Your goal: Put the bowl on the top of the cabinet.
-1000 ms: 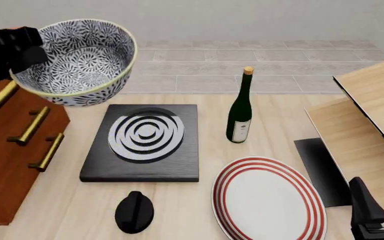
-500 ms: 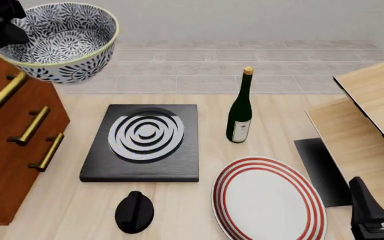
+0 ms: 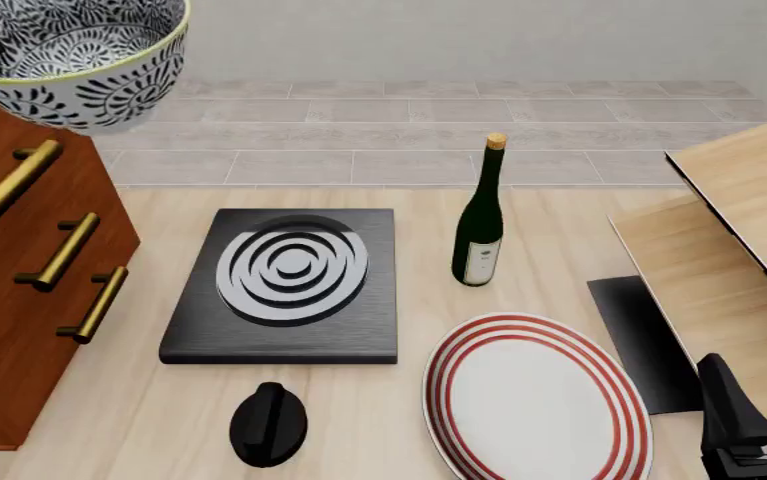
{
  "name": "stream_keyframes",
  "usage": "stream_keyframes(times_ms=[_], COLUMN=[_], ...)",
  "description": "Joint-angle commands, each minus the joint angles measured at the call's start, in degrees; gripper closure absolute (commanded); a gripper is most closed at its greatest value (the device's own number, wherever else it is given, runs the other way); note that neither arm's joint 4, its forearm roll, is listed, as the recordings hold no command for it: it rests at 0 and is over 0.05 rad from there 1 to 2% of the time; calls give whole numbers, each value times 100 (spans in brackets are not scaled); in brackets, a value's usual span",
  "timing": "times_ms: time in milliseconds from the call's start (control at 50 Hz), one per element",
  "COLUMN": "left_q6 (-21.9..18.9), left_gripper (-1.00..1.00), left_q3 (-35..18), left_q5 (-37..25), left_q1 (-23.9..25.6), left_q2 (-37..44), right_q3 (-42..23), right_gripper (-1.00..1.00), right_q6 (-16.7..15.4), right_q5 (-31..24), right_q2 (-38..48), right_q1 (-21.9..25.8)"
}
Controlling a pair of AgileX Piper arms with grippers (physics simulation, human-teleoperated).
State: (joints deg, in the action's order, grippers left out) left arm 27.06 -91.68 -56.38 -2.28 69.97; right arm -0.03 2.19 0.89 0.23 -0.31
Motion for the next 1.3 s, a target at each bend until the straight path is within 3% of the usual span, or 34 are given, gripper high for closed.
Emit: stream_keyframes(times_ms=[20,100,160,460,1300], left_q6=[125,52,118,304,668], left_gripper=[100,100,100,100,100], left_q3=[-253,-599,-464,-1079,-1501], left_q5=[-223,-450,-343,-706,-978], left_q1=[-477,-592,-644,-1200,-2385], left_q2=[34,171,145,274,367], right_q3=[2,2,2,1,-3], right_gripper=[-100,-100,-100,-100,-100], right_q6=[0,-1,4,25,46], right_q5=[-10,-7,-6,1,15], right_q2=[-16,-17,-18,-13,10], right_q1=[6,4,0,-1,1])
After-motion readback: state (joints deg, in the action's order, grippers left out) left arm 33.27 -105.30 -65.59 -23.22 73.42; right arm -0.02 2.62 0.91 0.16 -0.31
